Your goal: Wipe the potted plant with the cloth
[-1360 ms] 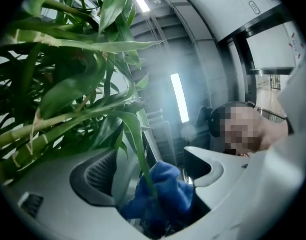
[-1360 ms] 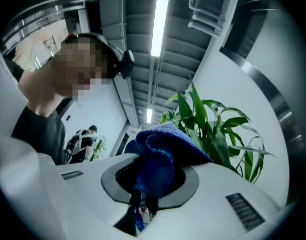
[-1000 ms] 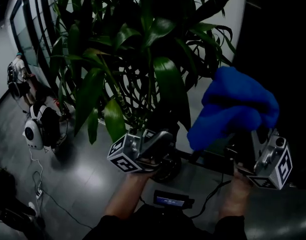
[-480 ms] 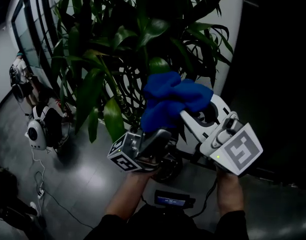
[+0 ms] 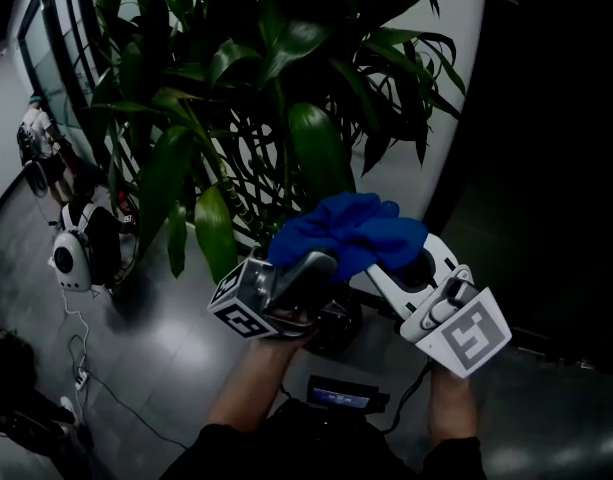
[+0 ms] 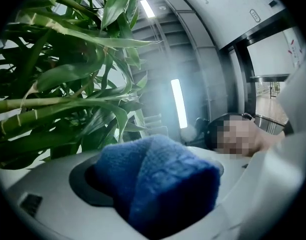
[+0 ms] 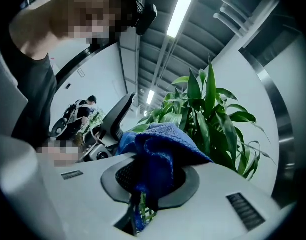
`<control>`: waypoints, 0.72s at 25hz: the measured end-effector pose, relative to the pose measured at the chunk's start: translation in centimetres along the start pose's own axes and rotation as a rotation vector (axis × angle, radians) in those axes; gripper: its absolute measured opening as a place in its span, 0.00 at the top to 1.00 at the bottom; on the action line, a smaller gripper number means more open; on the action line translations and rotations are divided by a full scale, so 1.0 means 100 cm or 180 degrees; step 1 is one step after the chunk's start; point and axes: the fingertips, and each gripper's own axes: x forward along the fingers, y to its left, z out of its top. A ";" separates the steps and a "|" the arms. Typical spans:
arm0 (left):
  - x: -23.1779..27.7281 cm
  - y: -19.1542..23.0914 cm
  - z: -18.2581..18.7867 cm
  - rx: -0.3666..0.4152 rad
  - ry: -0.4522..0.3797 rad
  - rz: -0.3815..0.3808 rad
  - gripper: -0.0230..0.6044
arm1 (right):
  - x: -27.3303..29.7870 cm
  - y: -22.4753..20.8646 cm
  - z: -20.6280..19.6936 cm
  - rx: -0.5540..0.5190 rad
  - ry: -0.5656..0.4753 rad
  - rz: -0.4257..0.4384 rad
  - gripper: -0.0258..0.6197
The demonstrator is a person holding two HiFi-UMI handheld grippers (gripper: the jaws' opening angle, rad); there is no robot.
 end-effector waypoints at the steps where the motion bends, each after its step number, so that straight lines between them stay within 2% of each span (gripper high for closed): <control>1: -0.001 0.001 0.000 -0.0013 -0.0013 0.0008 0.29 | -0.003 0.001 -0.004 0.0033 0.0008 0.0000 0.85; 6: -0.004 0.001 0.001 0.0019 -0.0041 0.0047 0.29 | -0.018 0.009 -0.027 0.0249 0.0061 0.0040 0.85; 12: -0.011 0.003 -0.014 0.0054 0.0054 0.0158 0.29 | -0.037 0.019 -0.055 0.0518 0.0080 0.0106 0.85; 15: -0.017 0.006 -0.022 0.0121 0.0122 0.0259 0.29 | -0.051 0.017 -0.070 0.0673 0.0155 0.0025 0.85; 18: -0.025 0.007 -0.033 0.0254 0.0241 0.0382 0.29 | -0.068 0.004 -0.071 0.0842 -0.0047 -0.0104 0.85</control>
